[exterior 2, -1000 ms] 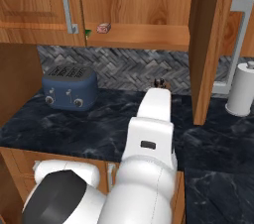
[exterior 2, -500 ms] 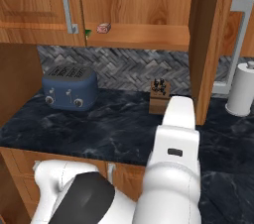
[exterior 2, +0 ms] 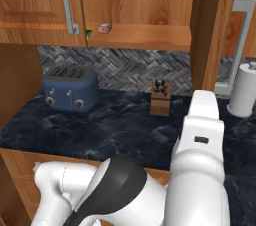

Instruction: Pick up the sponge and bar soap from the sink, and place them back in the cabinet, and close the cabinet doors.

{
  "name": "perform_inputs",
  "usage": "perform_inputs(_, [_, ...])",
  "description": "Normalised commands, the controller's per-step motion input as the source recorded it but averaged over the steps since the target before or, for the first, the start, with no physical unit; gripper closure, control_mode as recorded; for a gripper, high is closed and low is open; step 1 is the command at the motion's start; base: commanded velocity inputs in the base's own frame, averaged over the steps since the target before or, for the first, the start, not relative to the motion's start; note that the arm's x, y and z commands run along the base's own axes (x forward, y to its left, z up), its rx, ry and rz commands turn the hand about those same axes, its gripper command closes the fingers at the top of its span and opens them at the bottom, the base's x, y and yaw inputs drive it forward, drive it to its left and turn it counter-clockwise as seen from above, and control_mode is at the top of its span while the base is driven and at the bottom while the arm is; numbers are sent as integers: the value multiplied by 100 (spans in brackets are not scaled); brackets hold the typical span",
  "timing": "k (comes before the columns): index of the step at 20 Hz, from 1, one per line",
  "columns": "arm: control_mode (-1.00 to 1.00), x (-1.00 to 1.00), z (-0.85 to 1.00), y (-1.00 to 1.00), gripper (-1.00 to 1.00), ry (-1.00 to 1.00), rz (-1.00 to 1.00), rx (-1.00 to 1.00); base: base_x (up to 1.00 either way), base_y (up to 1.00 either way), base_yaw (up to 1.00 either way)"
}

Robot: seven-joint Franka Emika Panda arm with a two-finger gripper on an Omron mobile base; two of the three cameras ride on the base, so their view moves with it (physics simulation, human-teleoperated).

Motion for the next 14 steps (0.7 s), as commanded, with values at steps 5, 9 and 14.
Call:
perform_inputs(5, [-100,25,-10,-33,-100,0,1,0,0,0,0])
perform_inputs(9, [-100,25,-10,-29,-100,0,0,0,0,0,0])
perform_inputs(14, [-100,23,-8,-29,-100,0,1,0,0,0,0])
